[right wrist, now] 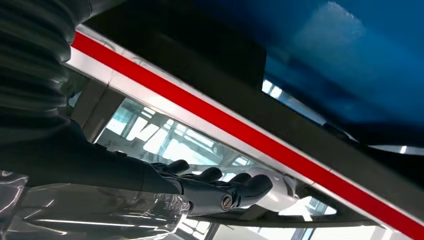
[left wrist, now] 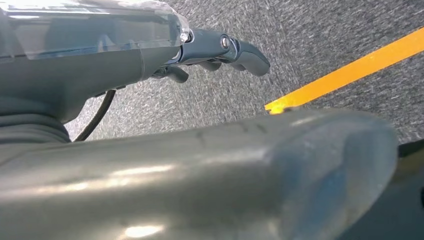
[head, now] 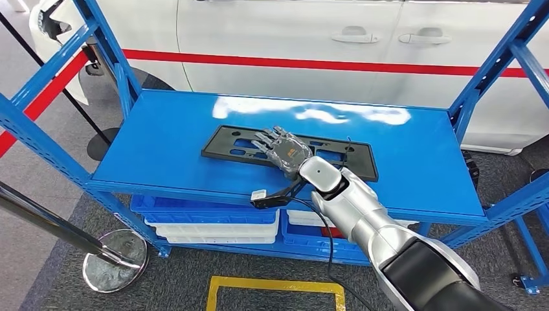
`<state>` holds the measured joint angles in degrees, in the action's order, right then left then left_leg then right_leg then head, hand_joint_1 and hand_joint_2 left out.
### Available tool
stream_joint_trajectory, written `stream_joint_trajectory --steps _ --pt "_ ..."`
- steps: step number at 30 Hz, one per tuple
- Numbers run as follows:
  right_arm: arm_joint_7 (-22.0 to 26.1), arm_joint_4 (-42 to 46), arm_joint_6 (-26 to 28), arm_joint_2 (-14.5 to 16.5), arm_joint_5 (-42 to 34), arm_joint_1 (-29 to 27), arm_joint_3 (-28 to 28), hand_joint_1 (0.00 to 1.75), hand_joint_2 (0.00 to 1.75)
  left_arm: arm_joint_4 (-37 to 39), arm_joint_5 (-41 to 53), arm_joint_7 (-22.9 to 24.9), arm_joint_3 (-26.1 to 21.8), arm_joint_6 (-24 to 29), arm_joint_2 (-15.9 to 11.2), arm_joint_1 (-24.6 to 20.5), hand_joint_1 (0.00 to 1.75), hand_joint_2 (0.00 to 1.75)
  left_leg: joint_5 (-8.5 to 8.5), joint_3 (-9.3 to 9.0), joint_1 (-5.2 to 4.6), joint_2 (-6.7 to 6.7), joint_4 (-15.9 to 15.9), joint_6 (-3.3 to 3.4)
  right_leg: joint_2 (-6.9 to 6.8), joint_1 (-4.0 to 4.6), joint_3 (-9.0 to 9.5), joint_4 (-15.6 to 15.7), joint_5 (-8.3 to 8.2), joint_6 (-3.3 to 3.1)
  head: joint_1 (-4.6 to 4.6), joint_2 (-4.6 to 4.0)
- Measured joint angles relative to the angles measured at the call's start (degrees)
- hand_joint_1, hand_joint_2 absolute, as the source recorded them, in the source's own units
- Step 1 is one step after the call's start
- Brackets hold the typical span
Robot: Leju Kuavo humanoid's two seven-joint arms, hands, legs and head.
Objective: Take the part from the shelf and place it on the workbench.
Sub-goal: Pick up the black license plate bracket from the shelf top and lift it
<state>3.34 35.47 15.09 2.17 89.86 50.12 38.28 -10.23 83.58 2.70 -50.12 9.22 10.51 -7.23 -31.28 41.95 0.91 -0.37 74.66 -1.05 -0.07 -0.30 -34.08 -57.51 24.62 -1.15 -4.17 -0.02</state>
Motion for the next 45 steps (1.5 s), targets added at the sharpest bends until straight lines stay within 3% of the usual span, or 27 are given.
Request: stream_joint_trajectory --steps 3,5,10,13,14,16,17,18,19,21,25,27,29,30,31,32,34,36,39,41,42,45 --pt "-0.1 -0.5 -0.1 0.1 0.0 0.4 0.1 0.0 1.75 0.0 0.0 0.0 0.0 0.0 0.0 -0.1 0.0 0.0 4.77 -5.44 -0.06 0.02 -10.3 0.47 0.04 0.13 -0.06 -0.5 0.24 0.29 0.0 0.0" --pt "-0.1 -0.7 -0.1 0.1 0.0 0.7 0.1 0.0 1.75 0.0 0.0 0.0 0.0 0.0 -0.1 -0.1 0.0 0.0 5.81 -7.81 -0.17 0.03 -14.9 0.75 0.07 0.31 -0.21 -0.8 0.42 0.57 0.0 0.0" --pt "-0.1 -0.7 -0.1 0.1 0.0 0.8 0.1 0.0 1.75 0.0 0.0 0.0 0.0 0.0 0.0 -0.2 0.0 0.0 5.56 -8.1 -0.29 0.02 -15.5 0.82 0.09 0.47 -0.35 -1.0 0.48 0.67 0.0 0.0" --pt "-0.1 -1.0 -0.1 0.1 0.0 1.0 0.2 0.0 1.75 0.0 0.0 0.0 0.0 0.0 0.0 -0.2 0.0 0.0 5.78 -7.87 -0.35 -0.04 -15.7 1.23 0.1 0.43 -0.58 -1.0 0.31 1.11 -0.01 0.0" --pt "-0.1 -1.2 -0.1 0.1 0.0 1.1 0.2 0.0 1.75 0.0 0.0 0.0 0.0 0.0 0.0 -0.2 0.0 0.0 6.05 -7.78 -0.26 -0.04 -15.8 1.7 0.11 0.32 -1.11 -2.0 1.09 1.59 -0.01 0.0" --pt "-0.1 -1.7 -0.1 0.1 0.0 1.2 0.4 0.0 1.75 0.0 0.0 0.0 0.0 0.0 0.0 -0.1 0.0 0.0 6.51 -7.66 -0.11 -0.04 -16.2 2.52 0.11 -0.05 -4.41 -9.3 4.35 2.69 0.0 0.0" --pt "-0.1 -2.0 -0.1 0.1 0.0 1.2 0.4 0.0 1.75 0.0 0.0 0.0 0.0 0.0 0.0 -0.1 0.0 0.0 6.69 -7.64 0.01 -0.03 -16.4 2.78 0.11 -0.25 -5.28 -11.3 4.93 3.07 0.0 0.0" --pt "-0.1 -2.2 -0.1 0.1 0.0 1.2 0.5 0.0 1.75 0.0 0.0 0.0 0.0 0.0 0.0 -0.1 0.0 0.0 6.67 -7.63 0.0 -0.06 -16.3 2.73 0.1 -0.38 -4.97 -10.9 4.05 3.12 0.0 0.0" --pt "-0.1 -2.3 -0.1 0.1 0.0 1.3 0.5 0.0 1.75 0.0 0.0 0.0 0.0 0.0 0.0 -0.1 0.0 0.0 6.63 -7.62 -0.07 -0.09 -16.3 2.57 0.12 -0.38 -3.01 -7.0 2.1 2.93 0.0 0.0" --pt "-0.1 -2.3 -0.1 0.1 0.0 1.6 0.6 0.0 1.75 0.0 0.0 0.0 0.0 0.0 0.0 -0.1 0.0 0.0 6.61 -7.48 -0.22 -0.09 -16.2 2.07 0.16 -0.11 -0.5 -1.5 0.46 2.4 0.0 0.0" --pt "-0.1 -2.4 -0.1 0.2 0.0 1.7 0.6 0.0 1.75 0.0 0.0 0.0 0.0 0.0 0.0 -0.1 0.0 0.0 6.28 -7.2 -0.15 -0.04 -15.9 0.79 0.09 -0.1 -0.24 -0.2 0.16 1.12 0.0 0.0" --pt "-0.1 -2.4 -0.1 0.3 0.0 1.8 0.7 0.0 1.75 0.0 0.0 0.0 0.0 0.0 0.0 -0.1 0.0 0.0 3.64 -5.44 -0.11 0.01 -11.7 0.4 -0.01 -0.36 -0.01 0.3 -0.11 0.41 0.0 0.0" --pt "-0.1 -2.5 -0.1 0.4 0.0 1.8 0.7 0.0 1.75 0.0 0.0 0.0 0.0 0.0 0.0 -0.1 0.0 0.0 0.07 -2.04 -0.09 0.01 -4.2 0.16 -0.03 -0.21 -0.02 0.2 -0.1 0.16 -0.01 0.0" --pt "-0.1 -2.6 -0.1 0.4 0.0 1.7 0.7 0.0 1.75 0.0 0.0 0.0 0.0 0.0 0.0 -0.1 0.0 0.0 -0.83 -0.67 -0.09 0.01 -1.2 0.07 -0.04 -0.13 -0.03 0.2 -0.08 0.14 -0.01 0.0" --pt "-0.1 -2.6 -0.1 0.4 0.0 1.6 0.7 0.0 1.75 0.0 0.0 0.0 0.0 0.0 0.0 0.0 0.0 0.0 -0.61 -0.23 -0.09 0.02 -0.3 0.05 -0.04 -0.07 -0.03 0.1 -0.05 0.13 -0.01 0.0" --pt "-0.1 -2.7 -0.1 0.4 0.0 1.6 0.7 0.0 1.75 0.0 0.0 0.0 0.0 0.0 0.0 0.0 0.0 0.0 0.64 -0.84 -0.09 0.02 -1.6 0.09 -0.03 -0.04 -0.01 0.0 0.0 0.14 0.0 0.0" --pt "-0.1 -2.7 -0.1 0.5 0.0 1.6 0.7 0.0 1.75 0.0 0.0 0.0 0.0 0.0 0.0 0.0 0.0 0.0 4.39 -4.39 -0.1 0.06 -9.0 0.4 0.0 -0.03 0.02 -0.3 0.22 0.31 0.0 0.0" --pt "-0.1 -2.7 -0.1 0.5 0.0 1.7 0.7 0.0 1.75 0.0 0.0 0.0 0.0 0.0 0.0 -0.1 0.0 0.0 6.12 -7.16 -0.23 0.07 -14.7 0.84 0.06 0.19 -0.21 -0.7 0.43 0.73 0.0 0.0" --pt "-0.1 -2.7 -0.1 0.5 0.0 1.7 0.8 0.0 1.75 0.0 0.0 0.0 0.0 0.0 0.0 -0.1 0.0 0.0 6.24 -7.55 -0.38 -0.02 -15.9 1.67 0.08 0.31 -0.51 -0.8 0.4 1.59 0.0 0.0" --pt "-0.1 -2.7 -0.1 0.5 0.0 1.8 0.8 0.0 1.75 0.0 0.0 0.0 0.0 0.0 0.0 -0.1 0.0 0.0 6.6 -7.58 -0.25 -0.02 -16.3 2.35 0.09 0.12 -1.11 -2.2 1.57 2.23 0.0 0.0" --pt "-0.1 -2.7 -0.1 0.5 0.0 1.8 0.9 0.0 1.75 0.0 0.0 0.0 0.0 0.0 0.0 -0.1 0.0 0.0 6.76 -7.59 -0.15 0.0 -16.5 2.6 0.09 0.03 -2.12 -4.4 3.03 2.52 0.0 0.0" --pt "-0.1 -2.9 -0.1 0.5 0.0 1.6 0.9 0.0 1.75 0.0 0.0 0.0 0.0 0.0 0.0 -0.1 0.0 0.0 6.82 -7.49 -0.18 0.03 -16.5 2.79 0.08 -0.16 -7.03 -15.1 7.86 3.08 0.0 0.0"
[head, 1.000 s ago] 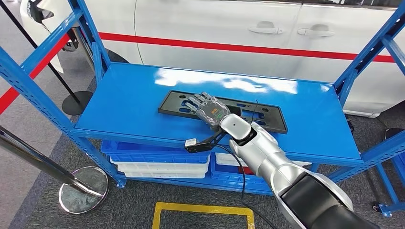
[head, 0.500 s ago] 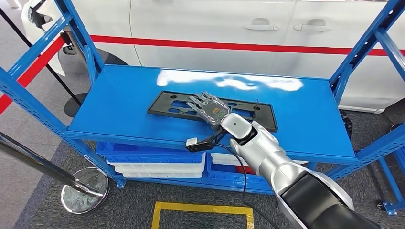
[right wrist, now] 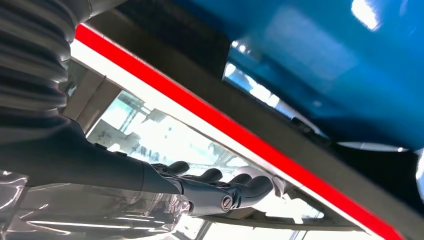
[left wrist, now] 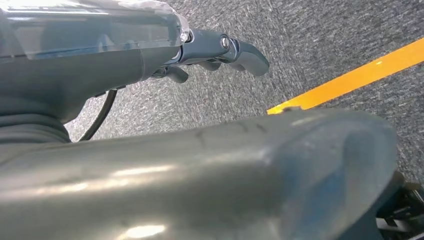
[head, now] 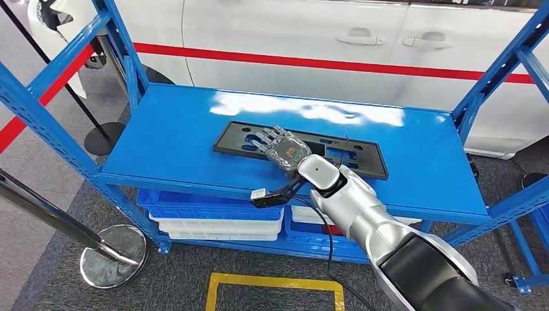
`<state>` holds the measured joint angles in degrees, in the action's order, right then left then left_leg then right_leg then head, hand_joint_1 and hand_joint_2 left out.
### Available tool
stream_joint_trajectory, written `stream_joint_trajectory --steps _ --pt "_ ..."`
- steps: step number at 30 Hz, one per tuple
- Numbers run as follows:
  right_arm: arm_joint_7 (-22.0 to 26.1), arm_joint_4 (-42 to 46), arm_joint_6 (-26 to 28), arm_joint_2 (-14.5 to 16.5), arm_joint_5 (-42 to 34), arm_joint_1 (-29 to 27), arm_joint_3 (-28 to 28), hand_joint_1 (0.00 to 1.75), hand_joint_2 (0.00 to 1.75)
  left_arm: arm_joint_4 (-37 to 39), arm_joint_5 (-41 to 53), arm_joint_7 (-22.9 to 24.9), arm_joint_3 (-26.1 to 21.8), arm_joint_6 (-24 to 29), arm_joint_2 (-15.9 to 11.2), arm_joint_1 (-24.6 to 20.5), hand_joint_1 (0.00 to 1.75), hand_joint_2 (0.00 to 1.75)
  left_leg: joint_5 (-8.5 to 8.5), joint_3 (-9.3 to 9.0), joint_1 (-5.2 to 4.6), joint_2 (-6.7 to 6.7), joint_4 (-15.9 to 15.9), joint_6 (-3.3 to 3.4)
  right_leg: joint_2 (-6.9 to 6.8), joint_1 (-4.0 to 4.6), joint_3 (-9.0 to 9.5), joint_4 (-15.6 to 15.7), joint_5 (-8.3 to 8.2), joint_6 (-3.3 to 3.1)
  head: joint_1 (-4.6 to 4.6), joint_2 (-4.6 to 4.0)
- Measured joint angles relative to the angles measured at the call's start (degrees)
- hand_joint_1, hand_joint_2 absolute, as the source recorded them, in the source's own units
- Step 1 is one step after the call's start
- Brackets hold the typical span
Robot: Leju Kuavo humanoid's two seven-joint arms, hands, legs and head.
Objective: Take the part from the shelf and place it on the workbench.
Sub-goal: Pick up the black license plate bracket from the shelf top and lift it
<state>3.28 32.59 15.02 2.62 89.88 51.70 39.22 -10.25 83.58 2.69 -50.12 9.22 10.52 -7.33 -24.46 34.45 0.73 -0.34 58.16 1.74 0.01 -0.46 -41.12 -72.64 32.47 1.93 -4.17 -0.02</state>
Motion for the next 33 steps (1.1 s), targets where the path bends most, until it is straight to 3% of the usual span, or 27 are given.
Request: stream_joint_trajectory --steps 1,2,5,7,9,11,12,15,16,17,18,20,22,25,27,30,31,32,33 --pt "0.0 -0.1 0.0 0.0 0.0 -0.1 0.0 0.0 1.75 0.0 0.0 0.0 0.0 0.0 0.0 0.0 0.0 0.0 -0.01 0.01 -0.01 -0.02 0.0 0.01 0.0 -0.06 -0.84 -1.7 0.12 0.07 0.0 0.0" --pt "0.0 -0.1 0.0 0.0 0.0 -0.2 0.1 0.0 1.75 0.0 0.0 0.0 0.0 0.0 0.0 0.0 0.0 0.0 -0.02 0.0 -0.01 -0.05 0.1 -0.01 0.0 -0.12 -0.55 -1.0 -0.91 0.06 0.0 0.0" --pt "0.0 -0.2 0.0 0.0 0.0 0.1 0.1 0.0 1.75 0.0 0.0 0.0 0.0 0.0 0.0 0.0 0.0 0.0 -0.15 -0.06 -0.1 -0.14 0.2 -0.3 0.0 -0.12 4.69 9.9 -6.37 -0.44 0.0 0.0" --pt "0.0 -0.2 0.0 0.0 0.0 0.3 0.1 0.86 1.75 0.0 0.0 0.0 0.0 0.0 0.0 0.0 0.0 0.0 -0.17 0.05 -0.21 -0.14 0.3 -0.8 0.05 0.17 6.61 14.1 -7.44 -0.91 0.0 0.0" --pt "-0.1 -0.2 -0.5 -0.1 -0.1 0.3 0.2 1.71 1.75 0.0 0.0 0.0 0.0 0.0 0.0 0.0 0.0 0.0 -0.1 0.06 -0.22 -0.13 0.1 -1.46 0.09 0.31 6.66 14.5 -7.42 -1.46 0.0 0.0" --pt "-0.6 -0.5 -4.4 0.0 -0.8 0.7 0.1 1.7 1.75 0.0 -0.1 -0.1 0.0 -0.1 0.0 -0.1 0.0 0.0 -0.97 0.44 -0.14 -0.08 1.1 -2.03 0.04 0.07 6.84 15.0 -7.7 -2.19 -0.01 0.0" --pt "-0.9 -0.8 -7.0 0.0 -1.3 1.1 0.1 1.69 1.75 0.0 -0.2 -0.2 0.0 -0.1 0.0 -0.1 0.0 0.0 -2.2 1.25 -0.12 -0.06 3.0 -2.24 -0.02 -0.08 6.95 15.2 -7.84 -2.53 -0.01 0.0" --pt "-1.2 -2.3 -10.9 0.1 -2.3 1.6 -0.2 1.7 1.75 0.0 -0.2 -0.2 0.0 -0.3 0.0 -0.2 0.0 0.0 -7.18 6.06 0.04 -0.02 13.7 -2.63 -0.16 0.03 7.01 15.2 -7.83 -2.98 0.0 0.0" --pt "-1.2 -2.6 -11.0 0.1 -2.4 1.6 -0.2 1.7 1.75 0.0 -0.2 -0.2 0.0 -0.3 0.0 -0.2 0.0 0.0 -7.65 7.14 0.05 -0.02 16.0 -2.73 -0.17 0.08 7.02 15.2 -7.79 -3.02 0.0 0.0" --pt "-1.2 -2.9 -10.9 0.1 -2.5 1.7 -0.2 1.7 1.75 0.0 -0.2 -0.2 0.0 -0.3 0.0 -0.2 0.0 0.0 -7.09 7.28 0.05 -0.01 16.3 -2.76 -0.16 0.1 7.06 15.1 -7.73 -3.03 0.0 0.0" --pt "-1.2 -3.1 -10.9 0.2 -2.6 1.8 -0.3 1.7 1.75 0.0 -0.2 -0.3 0.0 -0.3 0.0 -0.2 0.0 0.0 -5.43 6.25 0.05 -0.01 14.1 -2.72 -0.13 0.1 7.13 15.0 -7.63 -2.99 0.0 0.0" --pt "-1.2 -3.4 -10.7 0.2 -2.6 2.3 -0.4 1.7 1.75 0.0 -0.2 -0.3 0.0 -0.3 -0.1 -0.3 0.0 0.0 -1.82 2.52 0.03 0.08 6.4 -2.44 -0.07 0.2 7.14 14.5 -7.3 -2.68 0.0 0.0" --pt "-1.3 -3.8 -10.7 0.2 -2.6 2.7 -0.5 1.7 1.75 0.0 -0.2 -0.3 0.0 -0.3 -0.1 -0.3 0.0 0.0 -0.51 0.29 -0.07 0.09 1.5 -1.95 0.01 0.42 6.87 14.1 -7.12 -2.19 0.0 0.0" --pt "-1.2 -4.3 -10.7 0.2 -2.6 2.8 -0.6 1.69 1.75 0.0 -0.2 -0.3 0.0 -0.3 0.0 -0.2 0.0 0.0 -0.45 0.24 -0.15 0.01 0.8 -1.02 0.03 0.42 6.66 14.1 -7.15 -1.34 0.0 0.0" --pt "-1.2 -4.6 -10.7 0.2 -2.6 2.9 -0.6 1.71 1.75 0.0 -0.2 -0.3 0.0 -0.3 0.0 -0.3 0.0 0.0 -0.11 0.19 -0.02 0.01 0.4 -0.36 0.02 0.26 5.85 12.2 -5.67 -0.73 0.0 0.0" --pt "-1.2 -5.0 -10.7 0.2 -2.6 2.7 -0.6 1.73 1.75 0.0 -0.2 -0.3 0.0 -0.3 0.0 -0.3 0.0 0.0 0.04 0.3 0.01 0.04 0.3 -0.04 0.02 0.06 0.99 1.7 -0.37 -0.15 0.0 0.0" --pt "-1.2 -5.2 -10.6 0.2 -2.6 2.6 -0.6 1.74 1.75 0.0 -0.2 -0.3 0.0 -0.3 0.0 -0.2 0.0 0.0 0.04 0.31 0.01 0.03 0.3 -0.04 0.01 0.0 -0.44 -1.3 0.52 -0.05 0.0 0.0" --pt "-1.2 -5.3 -10.5 0.2 -2.6 2.5 -0.6 1.75 1.75 0.0 -0.2 -0.3 0.0 -0.3 0.0 -0.2 0.0 0.0 0.04 0.3 0.0 0.01 0.3 -0.04 0.01 -0.06 -0.9 -2.2 0.2 -0.02 0.0 0.0" --pt "-1.2 -5.4 -10.2 0.2 -2.6 2.5 -0.6 1.75 1.75 0.0 -0.2 -0.3 0.0 -0.4 0.0 -0.2 0.0 0.0 0.03 0.24 0.01 -0.02 0.3 -0.06 0.01 -0.14 -0.24 -0.8 -1.15 -0.06 0.0 0.0"
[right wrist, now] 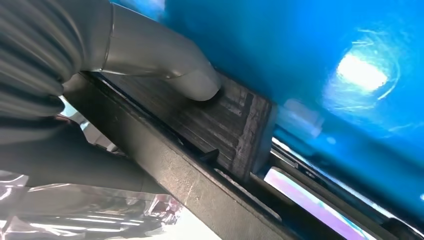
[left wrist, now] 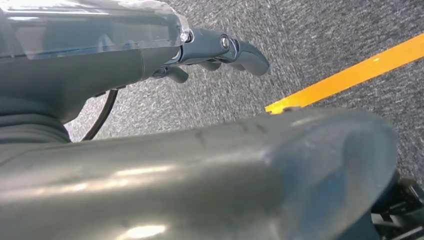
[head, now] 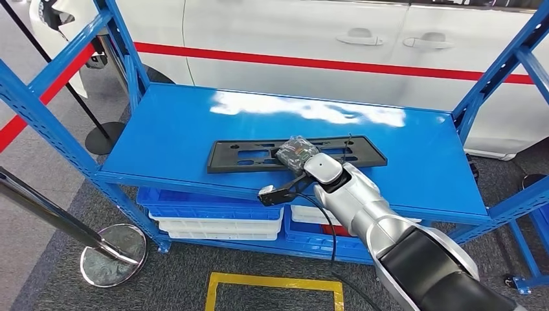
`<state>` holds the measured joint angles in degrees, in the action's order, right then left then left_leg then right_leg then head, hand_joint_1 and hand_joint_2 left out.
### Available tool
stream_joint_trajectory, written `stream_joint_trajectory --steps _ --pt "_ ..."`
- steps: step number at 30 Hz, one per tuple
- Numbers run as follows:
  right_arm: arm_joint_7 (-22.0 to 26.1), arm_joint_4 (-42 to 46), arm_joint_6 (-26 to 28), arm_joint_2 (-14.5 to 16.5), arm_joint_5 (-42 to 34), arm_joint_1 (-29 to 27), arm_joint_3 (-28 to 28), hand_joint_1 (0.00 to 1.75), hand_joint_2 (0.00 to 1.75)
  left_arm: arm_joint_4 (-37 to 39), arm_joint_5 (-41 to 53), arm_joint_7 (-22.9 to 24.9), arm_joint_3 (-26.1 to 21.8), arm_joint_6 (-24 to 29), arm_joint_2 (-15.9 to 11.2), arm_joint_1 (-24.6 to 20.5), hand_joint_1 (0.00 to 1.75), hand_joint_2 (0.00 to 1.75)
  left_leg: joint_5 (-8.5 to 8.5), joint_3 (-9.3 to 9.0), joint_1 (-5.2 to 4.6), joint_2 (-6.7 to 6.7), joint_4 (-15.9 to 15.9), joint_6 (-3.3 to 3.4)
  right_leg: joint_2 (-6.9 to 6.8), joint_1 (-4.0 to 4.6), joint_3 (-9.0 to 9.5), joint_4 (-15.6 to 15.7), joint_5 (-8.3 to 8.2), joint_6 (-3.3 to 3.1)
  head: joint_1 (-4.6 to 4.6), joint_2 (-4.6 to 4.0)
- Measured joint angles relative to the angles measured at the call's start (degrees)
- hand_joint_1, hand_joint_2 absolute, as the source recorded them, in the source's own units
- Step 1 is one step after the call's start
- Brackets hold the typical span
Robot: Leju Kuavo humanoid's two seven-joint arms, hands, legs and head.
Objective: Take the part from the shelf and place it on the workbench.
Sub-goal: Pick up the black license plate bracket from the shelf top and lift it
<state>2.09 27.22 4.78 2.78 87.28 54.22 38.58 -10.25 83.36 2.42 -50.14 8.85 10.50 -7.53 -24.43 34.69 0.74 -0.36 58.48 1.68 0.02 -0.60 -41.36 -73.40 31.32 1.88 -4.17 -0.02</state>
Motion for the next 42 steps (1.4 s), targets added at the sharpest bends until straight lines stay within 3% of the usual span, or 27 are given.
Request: stream_joint_trajectory --steps 3,4,6,8,10,12,14,15,17,19,22,24,25,27,29,30,31,32,34,35,39,40,42 --pt "0.7 -0.1 1.5 0.0 -0.4 0.2 0.0 1.75 1.75 0.0 0.0 -0.1 0.0 -0.1 0.0 0.0 0.0 0.0 -0.09 -0.2 -0.08 -0.13 0.0 -0.37 0.01 -0.03 5.61 11.7 -5.35 -0.46 -0.01 0.0" --pt "1.6 0.0 2.2 0.1 -1.1 0.2 -0.1 1.75 1.75 0.0 0.0 -0.2 0.0 -0.2 0.0 -0.1 0.0 0.0 -0.08 -0.13 -0.13 -0.16 0.1 -0.64 0.04 0.1 6.7 14.1 -6.02 -0.67 -0.01 0.0" --pt "5.3 0.5 4.0 0.1 -4.1 -0.3 -0.7 1.75 1.75 0.0 0.1 -0.6 0.0 -0.5 0.0 -0.1 0.0 0.0 0.05 0.03 -0.16 -0.19 0.0 -1.31 0.08 0.44 6.94 15.0 -6.09 -1.13 -0.01 0.0" --pt "9.8 2.0 5.8 0.2 -8.0 -0.9 -2.0 1.75 1.75 0.0 0.2 -0.8 0.0 -0.6 0.0 -0.2 0.0 0.87 -0.33 0.23 -0.1 -0.17 0.2 -1.97 0.09 0.25 6.96 15.4 -6.39 -1.83 -0.01 0.0" --pt "13.1 4.7 7.4 0.3 -11.2 -1.6 -3.2 1.75 1.75 0.0 0.2 -0.9 0.0 -0.6 0.0 -0.2 0.0 1.75 -2.7 1.81 -0.08 -0.08 3.9 -2.49 0.09 -0.01 7.06 15.8 -6.69 -2.54 -0.02 0.0" --pt "15.6 8.5 8.5 0.3 -13.9 -2.3 -4.2 1.75 1.75 0.0 0.4 -0.9 0.0 -0.6 0.0 -0.2 0.0 1.75 -6.41 5.29 0.01 -0.02 11.6 -2.81 0.09 0.13 7.06 15.8 -6.67 -2.91 -0.02 0.0" --pt "18.0 13.7 7.8 0.3 -18.3 -3.2 -5.0 1.75 1.75 0.0 0.7 -1.0 0.1 -0.5 0.0 -0.3 0.0 1.75 -7.58 7.72 0.02 -0.01 16.6 -2.9 0.06 0.33 7.07 15.6 -6.54 -3.06 -0.02 0.0" --pt "19.1 16.7 6.7 0.3 -21.4 -3.5 -5.4 1.75 1.75 0.0 0.8 -1.0 0.1 -0.5 0.0 -0.3 0.0 1.75 -6.52 7.44 0.01 -0.01 15.9 -2.83 0.06 0.39 7.08 15.5 -6.46 -3.09 -0.02 0.0" --pt "21.2 22.9 3.9 0.2 -28.9 -3.7 -6.5 1.75 1.75 0.0 1.1 -1.0 0.2 -0.4 0.0 -0.4 0.0 1.75 -2.59 4.21 -0.03 0.02 8.8 -2.43 0.07 0.43 7.08 15.1 -6.19 -2.99 -0.02 0.0" --pt "23.5 28.5 0.5 0.3 -38.7 -3.5 -8.1 1.75 1.75 0.0 1.2 -1.0 0.3 -0.2 0.0 -0.6 0.0 1.75 -0.41 1.07 -0.25 0.05 2.2 -1.95 0.06 0.64 6.9 14.8 -5.94 -2.61 -0.01 0.0" --pt "25.6 35.9 -5.3 0.4 -54.4 -3.7 -11.0 1.75 1.75 0.0 1.0 -1.0 0.3 0.4 0.0 -0.6 0.0 1.75 -0.29 0.37 -0.38 -0.11 0.5 -1.25 -0.02 0.79 6.7 14.8 -5.93 -1.86 -0.01 0.0" --pt "25.8 39.9 -8.3 0.5 -61.8 -3.7 -12.6 1.75 1.75 0.0 0.7 -1.2 0.3 0.6 0.1 -0.5 0.0 1.75 0.01 0.28 -0.18 -0.12 0.0 -0.61 0.0 0.69 6.22 13.6 -4.85 -1.32 0.0 0.0" --pt "25.8 41.4 -9.4 0.5 -64.4 -3.8 -13.3 1.75 1.75 0.0 0.6 -1.4 0.3 0.7 0.2 -0.5 0.0 1.75 0.17 0.22 -0.07 -0.1 -0.2 -0.35 0.02 0.61 5.39 11.7 -3.51 -1.04 0.0 0.0" --pt "25.7 43.9 -11.0 0.5 -67.9 -4.4 -14.5 1.74 1.75 0.0 0.5 -1.6 0.3 0.8 0.3 -0.5 0.0 1.75 0.24 0.22 -0.05 -0.08 -0.3 -0.12 0.02 0.37 2.13 4.4 0.21 -0.59 0.0 0.0" --pt "25.7 45.5 -11.9 0.5 -69.5 -5.3 -15.2 1.74 1.75 0.0 0.4 -1.7 0.3 0.8 0.3 -0.4 0.0 1.75 0.22 0.22 -0.07 -0.09 -0.2 -0.08 0.01 0.2 -0.68 -1.4 1.86 -0.28 0.0 0.0" --pt "25.7 46.0 -12.3 0.4 -70.2 -5.7 -15.5 1.73 1.75 0.0 0.4 -1.7 0.3 0.8 0.4 -0.4 0.0 1.75 0.21 0.21 -0.06 -0.11 -0.2 -0.09 0.01 0.11 -0.75 -1.3 1.08 -0.22 0.0 0.0" --pt "25.7 46.6 -13.1 0.4 -71.5 -6.0 -15.7 1.73 1.75 0.0 0.4 -1.8 0.3 0.8 0.4 -0.4 0.0 1.75 0.18 0.18 -0.06 -0.13 -0.1 -0.14 0.0 0.02 0.43 1.3 -0.76 -0.23 0.0 0.0" --pt "25.7 47.1 -14.0 0.4 -73.4 -6.1 -15.9 1.74 1.75 0.0 0.3 -1.9 0.3 0.8 0.4 -0.4 0.0 1.75 0.12 0.15 -0.06 -0.17 -0.1 -0.22 0.0 -0.06 2.39 5.4 -3.02 -0.3 0.0 0.0" --pt "25.7 48.2 -16.2 0.3 -78.3 -6.2 -16.0 1.75 1.75 0.0 0.1 -2.1 0.2 0.8 0.5 -0.5 0.0 1.75 0.03 0.22 -0.18 -0.2 0.0 -0.6 0.05 0.08 5.88 12.8 -5.72 -0.65 -0.01 0.0" --pt "25.7 48.5 -17.3 0.3 -80.6 -6.3 -16.0 1.75 1.75 0.0 0.1 -2.3 0.2 0.9 0.5 -0.5 0.0 1.75 0.02 0.29 -0.22 -0.21 0.1 -0.87 0.1 0.23 6.59 14.4 -6.05 -0.86 -0.01 0.0" --pt "24.9 49.6 -19.1 0.0 -85.2 -7.2 -15.9 1.75 1.75 0.0 0.4 -5.1 0.3 3.9 0.6 -0.5 0.0 1.75 -0.48 0.53 -0.17 -0.14 0.5 -2.1 0.12 0.23 6.8 15.3 -6.22 -2.05 -0.01 0.0" --pt "24.7 49.8 -19.2 0.0 -85.5 -7.4 -15.8 1.75 1.75 0.0 0.6 -5.7 0.3 4.8 0.6 -0.5 0.0 1.75 -1.5 1.16 -0.14 -0.1 2.0 -2.34 0.08 0.08 6.88 15.4 -6.35 -2.39 -0.01 0.0" --pt "24.5 50.2 -19.2 -0.1 -85.6 -7.7 -15.7 1.75 1.75 0.0 0.7 -6.9 0.4 6.4 0.6 -0.5 0.0 1.75 -4.9 3.92 -0.07 -0.05 8.3 -2.63 0.01 0.05 6.98 15.6 -6.39 -2.84 -0.01 0.0"
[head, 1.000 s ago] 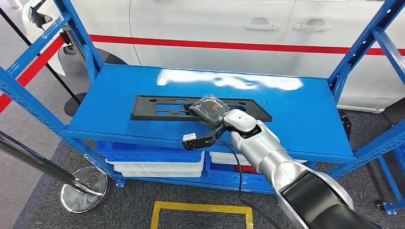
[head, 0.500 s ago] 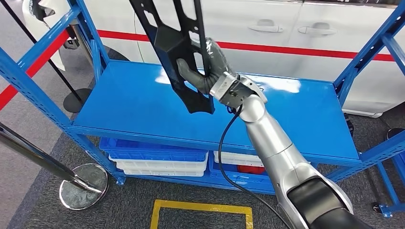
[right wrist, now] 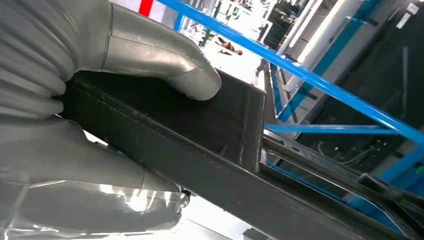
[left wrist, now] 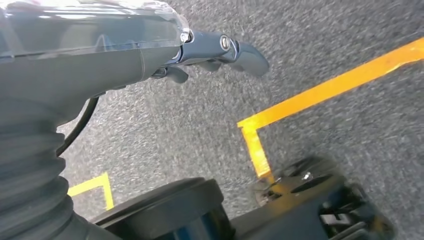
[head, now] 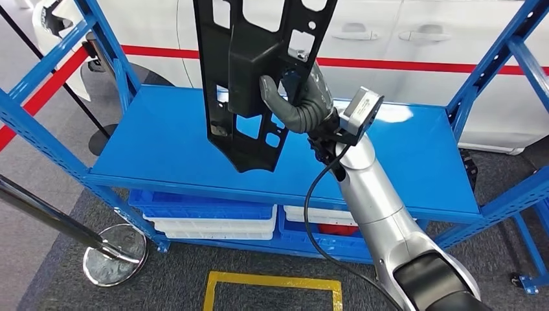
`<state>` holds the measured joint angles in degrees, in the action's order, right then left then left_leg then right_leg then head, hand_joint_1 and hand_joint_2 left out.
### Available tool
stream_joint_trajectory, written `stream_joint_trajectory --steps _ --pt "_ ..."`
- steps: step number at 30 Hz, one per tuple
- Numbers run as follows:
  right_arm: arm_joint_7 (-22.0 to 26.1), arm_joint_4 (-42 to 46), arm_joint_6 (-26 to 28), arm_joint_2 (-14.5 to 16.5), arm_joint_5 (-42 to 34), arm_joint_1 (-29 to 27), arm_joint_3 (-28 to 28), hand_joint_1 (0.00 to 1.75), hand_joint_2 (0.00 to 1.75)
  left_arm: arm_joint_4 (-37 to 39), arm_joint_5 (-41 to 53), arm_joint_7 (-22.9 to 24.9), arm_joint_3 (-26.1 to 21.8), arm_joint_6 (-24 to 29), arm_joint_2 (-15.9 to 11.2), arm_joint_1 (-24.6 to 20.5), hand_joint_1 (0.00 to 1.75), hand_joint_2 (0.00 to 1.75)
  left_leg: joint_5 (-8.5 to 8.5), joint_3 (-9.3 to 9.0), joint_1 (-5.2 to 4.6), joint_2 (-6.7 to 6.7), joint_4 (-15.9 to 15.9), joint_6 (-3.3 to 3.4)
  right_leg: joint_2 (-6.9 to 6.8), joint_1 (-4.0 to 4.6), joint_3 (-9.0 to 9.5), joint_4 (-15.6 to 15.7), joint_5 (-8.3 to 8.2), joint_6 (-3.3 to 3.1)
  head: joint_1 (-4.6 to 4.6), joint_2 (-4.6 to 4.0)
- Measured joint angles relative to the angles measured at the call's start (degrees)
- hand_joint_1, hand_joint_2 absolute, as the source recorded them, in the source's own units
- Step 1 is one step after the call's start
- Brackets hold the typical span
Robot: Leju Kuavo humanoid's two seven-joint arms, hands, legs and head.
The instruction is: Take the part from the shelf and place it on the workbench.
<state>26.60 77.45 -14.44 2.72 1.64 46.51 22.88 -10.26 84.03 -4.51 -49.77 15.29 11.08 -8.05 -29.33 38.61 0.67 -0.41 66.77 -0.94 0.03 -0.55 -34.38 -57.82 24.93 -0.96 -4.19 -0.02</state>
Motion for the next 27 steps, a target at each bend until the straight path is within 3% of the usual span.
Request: stream_joint_trajectory --steps 2,3,4,7,9,12,14,16,17,18,19,21,23,27 --pt "-0.1 0.3 0.3 -0.1 0.0 -0.8 0.1 1.75 1.75 0.0 -0.3 -1.8 0.0 2.1 0.0 0.0 0.0 1.75 -2.6 3.07 0.03 0.01 6.8 -0.09 -0.06 0.17 0.01 0.0 0.05 -0.16 -0.01 0.0" --pt "-0.3 0.5 0.6 -0.2 0.1 -1.3 0.2 1.75 1.75 0.0 -0.7 -3.1 0.0 3.3 0.0 0.0 0.0 1.75 -2.44 3.57 0.03 0.02 7.9 -0.04 -0.06 0.25 0.02 -0.1 0.08 -0.2 -0.01 0.0" --pt "-0.5 0.6 0.8 -0.4 0.1 -1.8 0.3 1.75 1.75 0.0 -1.2 -4.5 0.0 4.3 0.0 0.0 0.0 1.75 -1.21 2.99 0.02 0.02 6.7 0.08 -0.04 0.31 0.03 -0.2 0.12 -0.2 -0.01 0.0" --pt "-0.7 0.7 1.7 -0.9 0.3 -2.3 0.7 1.75 1.75 0.0 -3.8 -8.4 -0.2 4.9 0.1 -0.4 0.0 1.75 3.8 -2.24 -0.12 0.02 -4.1 0.76 0.11 0.49 -0.07 -0.6 0.42 0.1 0.0 0.0" --pt "-0.7 0.7 2.2 -1.4 0.4 -2.4 1.0 1.75 1.75 0.0 -5.5 -10.1 -0.7 4.1 0.3 -0.8 0.0 1.75 4.23 -3.81 -0.31 -0.05 -7.5 1.13 0.12 0.67 -0.34 -0.9 0.46 0.57 0.0 0.0" --pt "-0.7 0.6 2.5 -2.2 0.2 -2.9 1.4 1.75 1.75 0.0 -7.0 -9.8 -1.6 3.4 0.5 -1.2 0.0 1.75 4.41 -3.91 -0.23 -0.16 -8.0 1.83 0.08 0.64 -0.64 -1.2 0.82 1.42 0.0 0.0" --pt "-0.7 0.6 2.3 -2.6 -0.3 -3.0 1.5 1.75 1.75 0.0 -7.4 -8.6 -2.0 3.5 0.6 -1.3 0.0 1.75 4.73 -4.01 -0.05 -0.1 -8.4 2.35 0.1 0.43 -2.22 -4.8 3.14 2.11 0.01 0.0" --pt "-0.9 0.4 2.0 -3.0 -1.0 -3.3 1.6 1.75 1.75 0.0 -7.8 -7.7 -2.5 3.9 0.6 -1.4 0.0 1.75 4.89 -3.94 -0.05 -0.04 -8.4 2.57 0.08 0.21 -5.55 -12.1 6.79 2.63 0.01 0.0" --pt "-1.1 0.2 1.9 -3.2 -1.4 -3.5 1.7 1.75 1.75 0.0 -8.1 -7.2 -2.8 4.3 0.6 -1.3 0.0 1.75 4.95 -3.91 -0.06 -0.02 -8.3 2.62 0.07 0.12 -7.06 -15.4 7.94 2.8 0.01 0.0" --pt "-1.4 0.0 1.7 -3.4 -1.8 -3.7 1.8 1.75 1.75 0.0 -8.3 -6.9 -3.1 4.5 0.6 -1.2 0.0 1.75 4.96 -3.88 -0.06 -0.03 -8.3 2.63 0.06 0.01 -7.79 -16.9 8.11 2.89 0.01 0.0" --pt "-1.7 -0.2 1.6 -3.4 -2.1 -3.8 1.9 1.75 1.75 0.0 -8.5 -6.6 -3.4 4.8 0.6 -1.1 0.0 1.75 4.95 -3.85 -0.05 -0.06 -8.2 2.63 0.05 -0.11 -7.31 -16.0 7.04 2.92 0.01 0.0" --pt "-2.0 -0.5 1.6 -3.5 -2.6 -3.8 2.1 1.75 1.75 0.0 -8.6 -6.3 -3.7 5.0 0.6 -1.0 0.0 1.75 4.93 -3.82 -0.05 -0.15 -8.0 2.51 0.07 -0.3 -3.77 -8.9 3.26 2.79 0.01 0.0" --pt "-2.0 -0.6 1.6 -3.5 -2.8 -3.7 2.2 1.75 1.75 0.0 -8.7 -6.2 -4.1 5.0 0.6 -1.0 0.0 1.75 5.03 -3.53 -0.21 -0.26 -7.8 2.03 0.19 -0.12 -0.81 -2.6 0.94 2.38 0.01 0.0" --pt "-2.1 -1.0 1.6 -3.6 -2.9 -3.7 2.4 1.75 1.75 0.0 -8.7 -5.9 -4.5 5.1 0.6 -0.9 0.0 1.75 5.12 -2.86 -0.21 -0.35 -7.6 0.67 0.16 0.03 -0.72 -1.0 -0.06 1.01 0.0 0.0"
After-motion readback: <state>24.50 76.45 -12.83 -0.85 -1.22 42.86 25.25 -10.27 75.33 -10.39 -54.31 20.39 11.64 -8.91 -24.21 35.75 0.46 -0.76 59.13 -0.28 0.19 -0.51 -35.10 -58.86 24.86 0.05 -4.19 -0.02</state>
